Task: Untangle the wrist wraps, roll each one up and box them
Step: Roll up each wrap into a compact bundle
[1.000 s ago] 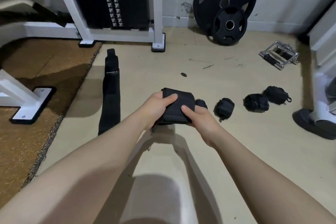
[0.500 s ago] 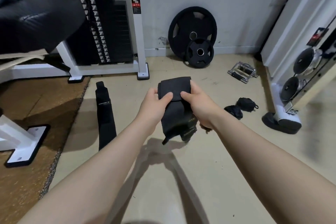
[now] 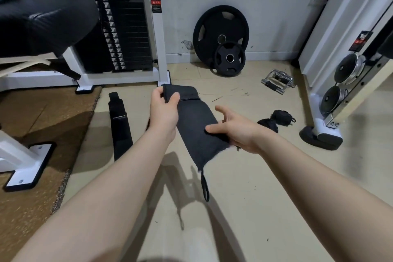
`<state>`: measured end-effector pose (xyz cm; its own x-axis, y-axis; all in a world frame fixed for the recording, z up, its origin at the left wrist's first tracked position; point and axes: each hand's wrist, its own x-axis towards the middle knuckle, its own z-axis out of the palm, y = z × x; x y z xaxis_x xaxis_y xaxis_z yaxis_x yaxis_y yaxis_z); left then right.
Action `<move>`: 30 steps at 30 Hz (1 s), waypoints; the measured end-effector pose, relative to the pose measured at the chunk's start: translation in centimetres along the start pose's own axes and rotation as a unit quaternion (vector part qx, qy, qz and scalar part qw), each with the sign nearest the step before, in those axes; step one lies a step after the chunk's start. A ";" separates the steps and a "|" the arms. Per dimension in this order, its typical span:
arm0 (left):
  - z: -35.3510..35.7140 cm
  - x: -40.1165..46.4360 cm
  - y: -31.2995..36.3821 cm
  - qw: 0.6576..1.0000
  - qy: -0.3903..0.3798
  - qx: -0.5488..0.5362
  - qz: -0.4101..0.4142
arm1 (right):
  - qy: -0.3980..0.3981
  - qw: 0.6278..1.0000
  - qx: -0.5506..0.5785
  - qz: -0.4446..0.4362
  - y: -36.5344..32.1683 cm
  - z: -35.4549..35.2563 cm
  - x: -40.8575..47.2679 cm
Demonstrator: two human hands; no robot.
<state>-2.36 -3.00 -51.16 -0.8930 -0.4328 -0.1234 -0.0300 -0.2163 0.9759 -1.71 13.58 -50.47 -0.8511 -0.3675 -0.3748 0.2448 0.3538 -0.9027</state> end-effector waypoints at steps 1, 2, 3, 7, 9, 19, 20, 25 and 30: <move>-0.5 0.2 -0.5 1.000 0.005 0.000 -0.003 | -0.007 1.000 -0.018 -0.003 0.3 -0.1 0.0; -0.9 0.4 -0.9 1.000 0.013 0.002 -0.006 | -0.013 0.999 -0.027 -0.019 0.5 -0.1 -0.2; -1.3 0.4 -1.2 1.000 0.023 0.002 -0.010 | -0.017 0.999 -0.024 -0.045 0.5 -0.2 -0.4; -1.6 0.5 -1.5 0.999 0.047 -0.016 -0.022 | -0.065 0.991 0.045 -0.106 -0.1 0.0 -0.9; -1.5 0.2 -1.1 0.997 0.049 -0.040 -0.041 | -0.103 0.986 0.057 -0.122 -0.1 0.0 -1.2; -0.2 -2.5 -1.6 0.962 -0.035 -0.254 -0.098 | 0.076 0.988 -0.009 -0.131 0.4 0.2 -1.9; -0.1 -2.9 -1.9 0.959 -0.046 -0.260 -0.100 | 0.105 0.985 -0.026 -0.133 0.7 0.3 -1.7; 0.5 -4.2 -2.6 0.947 -0.064 -0.287 -0.129 | 0.096 0.985 0.019 -0.140 1.0 1.0 -1.9; 0.6 -4.7 -2.4 0.939 -0.087 -0.308 -0.123 | 0.158 0.980 -0.007 -0.120 0.7 1.5 -1.9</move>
<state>1.59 0.07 -52.79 -0.9547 -0.1652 -0.2475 -0.0273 -0.7797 0.6256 0.78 13.23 -50.68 -0.9853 -0.1581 -0.0653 0.0146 0.3026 -0.9530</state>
